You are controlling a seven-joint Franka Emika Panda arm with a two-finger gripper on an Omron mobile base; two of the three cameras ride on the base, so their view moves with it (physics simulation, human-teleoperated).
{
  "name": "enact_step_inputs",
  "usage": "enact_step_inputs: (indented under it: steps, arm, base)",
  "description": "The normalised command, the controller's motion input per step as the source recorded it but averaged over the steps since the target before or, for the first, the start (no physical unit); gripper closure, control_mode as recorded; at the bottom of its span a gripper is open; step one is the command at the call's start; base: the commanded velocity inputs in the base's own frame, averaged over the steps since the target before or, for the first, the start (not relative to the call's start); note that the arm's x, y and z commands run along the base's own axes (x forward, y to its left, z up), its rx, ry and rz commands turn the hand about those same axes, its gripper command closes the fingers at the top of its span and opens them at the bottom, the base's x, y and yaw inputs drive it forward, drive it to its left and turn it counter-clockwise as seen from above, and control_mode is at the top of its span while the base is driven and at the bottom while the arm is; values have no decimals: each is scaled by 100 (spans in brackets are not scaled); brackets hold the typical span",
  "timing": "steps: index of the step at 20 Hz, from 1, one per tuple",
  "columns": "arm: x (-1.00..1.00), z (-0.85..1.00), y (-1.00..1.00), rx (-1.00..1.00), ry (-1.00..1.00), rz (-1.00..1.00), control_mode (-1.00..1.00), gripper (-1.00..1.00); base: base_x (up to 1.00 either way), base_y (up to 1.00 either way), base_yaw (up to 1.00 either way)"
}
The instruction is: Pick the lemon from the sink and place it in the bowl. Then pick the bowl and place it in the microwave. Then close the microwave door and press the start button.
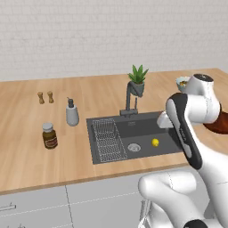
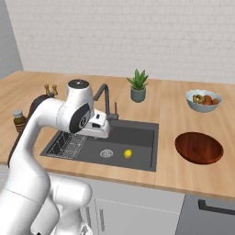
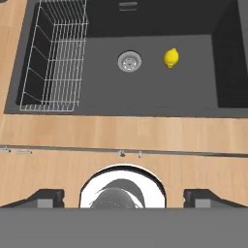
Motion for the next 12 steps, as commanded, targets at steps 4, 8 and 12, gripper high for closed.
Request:
enact_step_inputs:
  steps: [4,8,12]
  arm:
    - [28,-54,-25,0,3,-10,-100,-100]
    - [65,-41,-13,0,9,-6,-100,-100]
    - [61,-42,-31,0,4,-1,-100,-100]
  base:
    - [0,0,0]
    - [0,0,0]
    - [0,0,0]
